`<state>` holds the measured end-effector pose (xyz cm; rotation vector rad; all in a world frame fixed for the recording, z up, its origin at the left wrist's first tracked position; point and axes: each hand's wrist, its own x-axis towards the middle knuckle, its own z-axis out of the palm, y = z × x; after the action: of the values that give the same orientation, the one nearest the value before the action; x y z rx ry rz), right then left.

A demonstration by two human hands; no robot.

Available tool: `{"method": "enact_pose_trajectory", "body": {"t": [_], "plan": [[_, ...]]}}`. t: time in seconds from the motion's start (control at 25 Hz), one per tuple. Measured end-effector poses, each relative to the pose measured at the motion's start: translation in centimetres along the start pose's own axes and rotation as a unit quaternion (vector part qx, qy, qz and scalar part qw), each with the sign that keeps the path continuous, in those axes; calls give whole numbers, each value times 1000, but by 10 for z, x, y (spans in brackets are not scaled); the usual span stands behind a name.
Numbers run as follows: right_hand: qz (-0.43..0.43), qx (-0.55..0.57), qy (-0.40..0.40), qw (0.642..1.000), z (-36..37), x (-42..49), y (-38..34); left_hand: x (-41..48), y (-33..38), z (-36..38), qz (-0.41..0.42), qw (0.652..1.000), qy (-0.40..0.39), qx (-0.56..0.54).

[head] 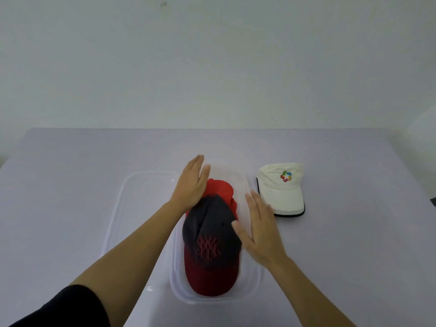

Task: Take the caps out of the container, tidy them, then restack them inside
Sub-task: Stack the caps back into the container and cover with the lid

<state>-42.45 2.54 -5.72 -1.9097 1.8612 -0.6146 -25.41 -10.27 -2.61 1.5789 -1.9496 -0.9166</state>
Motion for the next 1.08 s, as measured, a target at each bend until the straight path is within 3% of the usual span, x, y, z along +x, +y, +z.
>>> {"method": "enact_pose_trajectory", "body": {"t": [0.12,0.24,0.4,0.56,0.64,0.84,1.08], "plan": [[46,-4,55,997,-25,14,30,12,35,10,37,999,5,-22],[93,-38,92,991,-51,31,71,28,71,38,63,996,-54,-44],[165,-13,42,985,-75,49,123,58,101,82,36,989,-142,4],[204,36,-35,978,-72,55,162,75,108,120,-75,976,-197,-51],[209,63,-68,973,-66,58,175,81,108,136,-105,972,-203,-52],[195,130,-62,970,-53,56,189,92,101,158,-99,975,-187,-67],[169,167,-59,970,-52,51,192,93,102,153,-53,964,-257,-43]]}}
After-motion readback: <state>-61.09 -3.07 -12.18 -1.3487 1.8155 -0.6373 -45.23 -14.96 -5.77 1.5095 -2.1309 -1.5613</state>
